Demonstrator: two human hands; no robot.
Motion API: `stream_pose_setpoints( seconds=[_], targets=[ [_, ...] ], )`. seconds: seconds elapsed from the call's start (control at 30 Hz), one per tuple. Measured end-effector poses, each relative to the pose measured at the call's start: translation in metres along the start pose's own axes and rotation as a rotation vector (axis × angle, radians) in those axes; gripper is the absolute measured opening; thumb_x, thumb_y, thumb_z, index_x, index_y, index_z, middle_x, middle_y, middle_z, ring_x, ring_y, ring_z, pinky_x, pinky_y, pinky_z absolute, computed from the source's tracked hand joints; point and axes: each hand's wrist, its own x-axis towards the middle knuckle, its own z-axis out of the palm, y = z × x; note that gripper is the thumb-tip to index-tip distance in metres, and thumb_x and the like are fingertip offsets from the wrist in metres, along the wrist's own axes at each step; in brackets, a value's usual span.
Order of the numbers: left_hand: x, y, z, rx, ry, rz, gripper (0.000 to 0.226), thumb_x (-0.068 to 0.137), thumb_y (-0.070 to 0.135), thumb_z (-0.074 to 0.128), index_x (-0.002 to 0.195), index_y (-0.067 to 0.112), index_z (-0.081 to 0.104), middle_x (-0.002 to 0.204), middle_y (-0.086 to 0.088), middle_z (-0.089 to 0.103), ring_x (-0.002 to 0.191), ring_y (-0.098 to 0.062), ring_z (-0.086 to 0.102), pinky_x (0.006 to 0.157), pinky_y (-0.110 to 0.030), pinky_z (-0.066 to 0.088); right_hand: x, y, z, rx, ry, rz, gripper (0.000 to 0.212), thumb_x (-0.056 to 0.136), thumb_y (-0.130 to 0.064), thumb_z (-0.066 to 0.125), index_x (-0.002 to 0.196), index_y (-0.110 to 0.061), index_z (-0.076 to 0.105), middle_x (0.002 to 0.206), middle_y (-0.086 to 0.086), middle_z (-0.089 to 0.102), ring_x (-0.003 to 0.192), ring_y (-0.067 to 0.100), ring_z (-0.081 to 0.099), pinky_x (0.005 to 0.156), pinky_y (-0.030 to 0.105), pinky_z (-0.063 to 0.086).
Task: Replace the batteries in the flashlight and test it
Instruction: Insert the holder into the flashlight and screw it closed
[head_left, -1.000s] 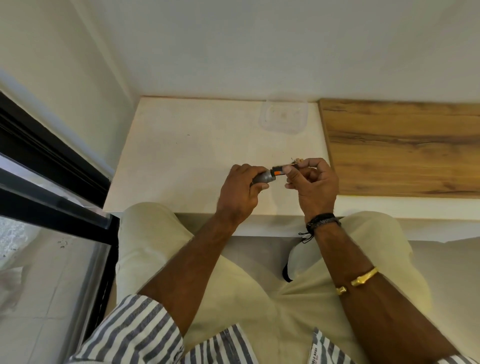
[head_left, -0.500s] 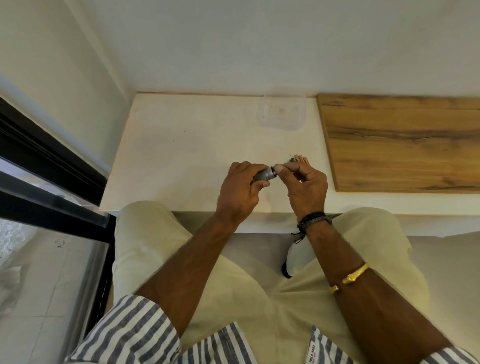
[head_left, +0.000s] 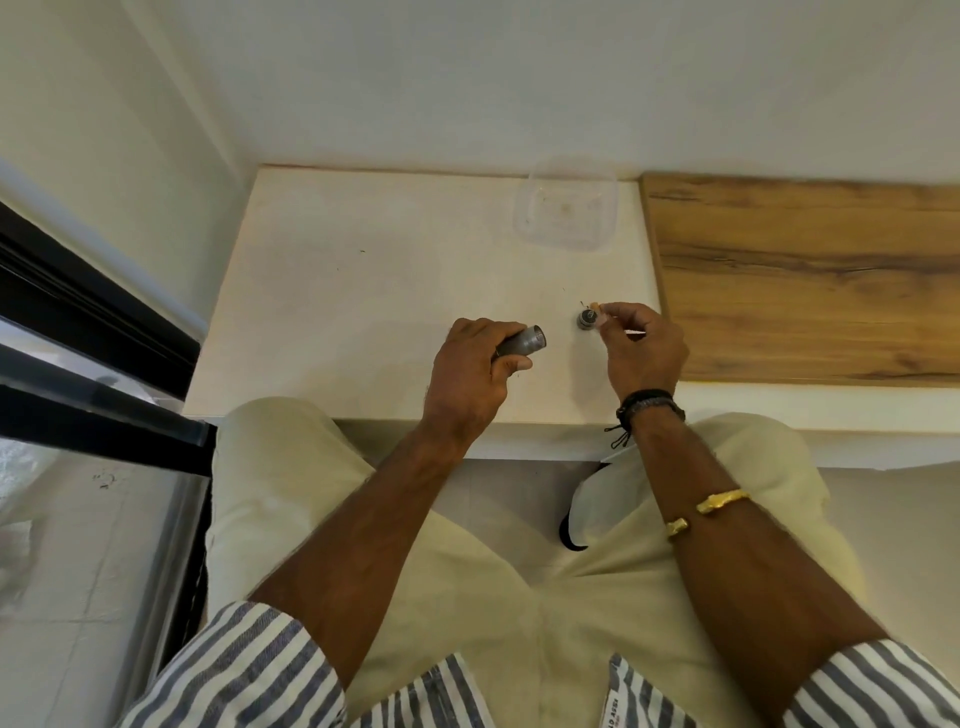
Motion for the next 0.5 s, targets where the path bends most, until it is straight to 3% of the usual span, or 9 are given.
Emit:
stream_pose_setpoints(
  seconds=[0.07, 0.13, 0.27, 0.5],
  targets=[
    [0.0, -0.001, 0.001, -0.002, 0.005, 0.008, 0.029, 0.089, 0.022, 0.071, 0.118, 0.016, 0.067, 0.104, 0.001, 0.069, 0.098, -0.012, 0.049, 0.084, -0.021, 0.04, 0.007, 0.004, 0.005, -0.146, -0.058, -0.024, 0.021, 0.089, -0.014, 0.072, 0.107, -0.024, 0.079, 0.098, 0.001, 0.074, 0.088, 0.014, 0.068, 0.078, 0.022, 0.055],
    [0.001, -0.003, 0.001, 0.002, 0.005, 0.006, 0.029, 0.089, 0.022, 0.071, 0.117, 0.017, 0.067, 0.104, 0.002, 0.069, 0.098, -0.012, 0.049, 0.083, -0.019, 0.039, 0.011, 0.007, 0.01, -0.281, -0.12, -0.041, 0.033, 0.088, -0.014, 0.069, 0.117, -0.028, 0.075, 0.105, 0.003, 0.073, 0.097, 0.019, 0.067, 0.085, 0.027, 0.052],
    [0.003, -0.005, 0.003, 0.01, -0.007, 0.0, 0.029, 0.089, 0.022, 0.071, 0.117, 0.017, 0.067, 0.104, 0.003, 0.069, 0.097, -0.012, 0.05, 0.083, -0.02, 0.039, 0.017, 0.01, 0.016, -0.405, -0.156, -0.046, 0.038, 0.092, -0.021, 0.068, 0.128, -0.033, 0.069, 0.118, 0.007, 0.066, 0.105, 0.025, 0.066, 0.084, 0.029, 0.048],
    [0.004, -0.008, 0.003, 0.024, -0.019, 0.003, 0.03, 0.09, 0.022, 0.07, 0.119, 0.016, 0.066, 0.104, 0.002, 0.069, 0.099, -0.014, 0.051, 0.084, -0.018, 0.039, 0.021, 0.012, 0.022, -0.536, -0.176, -0.089, 0.031, 0.094, -0.019, 0.064, 0.121, -0.031, 0.072, 0.117, 0.012, 0.062, 0.099, 0.033, 0.066, 0.078, 0.036, 0.054]
  ],
)
